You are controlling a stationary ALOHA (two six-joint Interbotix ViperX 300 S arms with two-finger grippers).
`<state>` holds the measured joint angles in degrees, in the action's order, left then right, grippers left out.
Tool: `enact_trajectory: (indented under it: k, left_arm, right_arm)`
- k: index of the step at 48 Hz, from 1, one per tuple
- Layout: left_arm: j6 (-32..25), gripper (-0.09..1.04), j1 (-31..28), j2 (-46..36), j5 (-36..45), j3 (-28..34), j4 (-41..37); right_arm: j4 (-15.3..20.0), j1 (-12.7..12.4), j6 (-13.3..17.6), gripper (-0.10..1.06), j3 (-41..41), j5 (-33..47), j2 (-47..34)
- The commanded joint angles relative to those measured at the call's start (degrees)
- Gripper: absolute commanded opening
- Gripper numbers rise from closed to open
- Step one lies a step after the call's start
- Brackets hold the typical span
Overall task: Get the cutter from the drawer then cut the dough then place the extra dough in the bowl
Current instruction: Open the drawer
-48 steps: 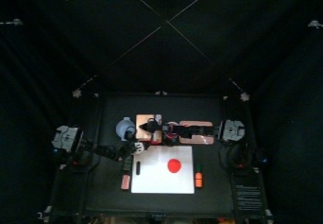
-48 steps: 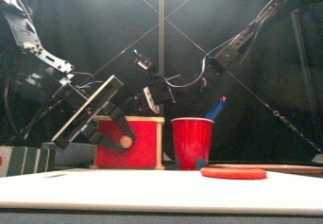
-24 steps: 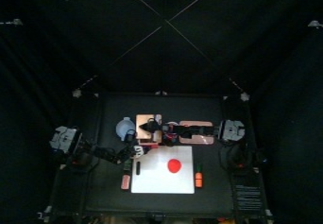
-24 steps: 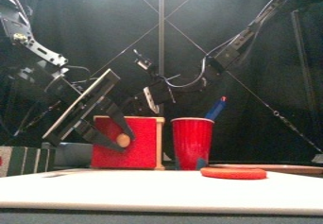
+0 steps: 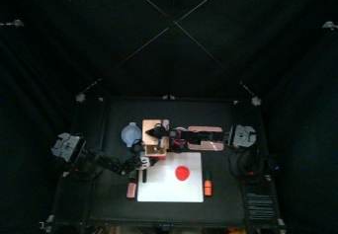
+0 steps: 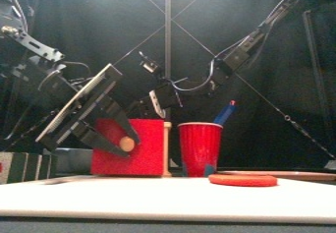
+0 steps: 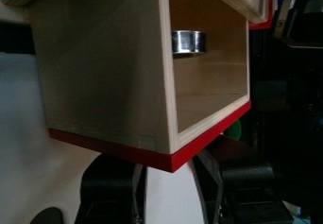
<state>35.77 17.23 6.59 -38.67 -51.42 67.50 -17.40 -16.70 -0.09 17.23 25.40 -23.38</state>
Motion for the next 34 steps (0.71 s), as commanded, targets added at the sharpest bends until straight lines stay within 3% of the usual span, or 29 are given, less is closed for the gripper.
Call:
enact_trajectory:
  k: [1,15,34]
  left_arm:
    - [-0.2,0.64,0.5,-1.3,-0.3,1.1,0.0]
    - [-0.5,0.70,0.4,-0.9,-0.7,0.7,-0.4]
    - [-0.4,0.98,0.4,-1.4,-1.4,0.8,-1.0]
  right_arm:
    - [-0.1,0.4,-0.2,0.00,0.1,-0.3,0.5]
    - [-0.2,0.4,-0.2,0.00,0.2,-0.3,0.5]
    - [-0.2,0.4,-0.2,0.00,0.2,-0.3,0.5]
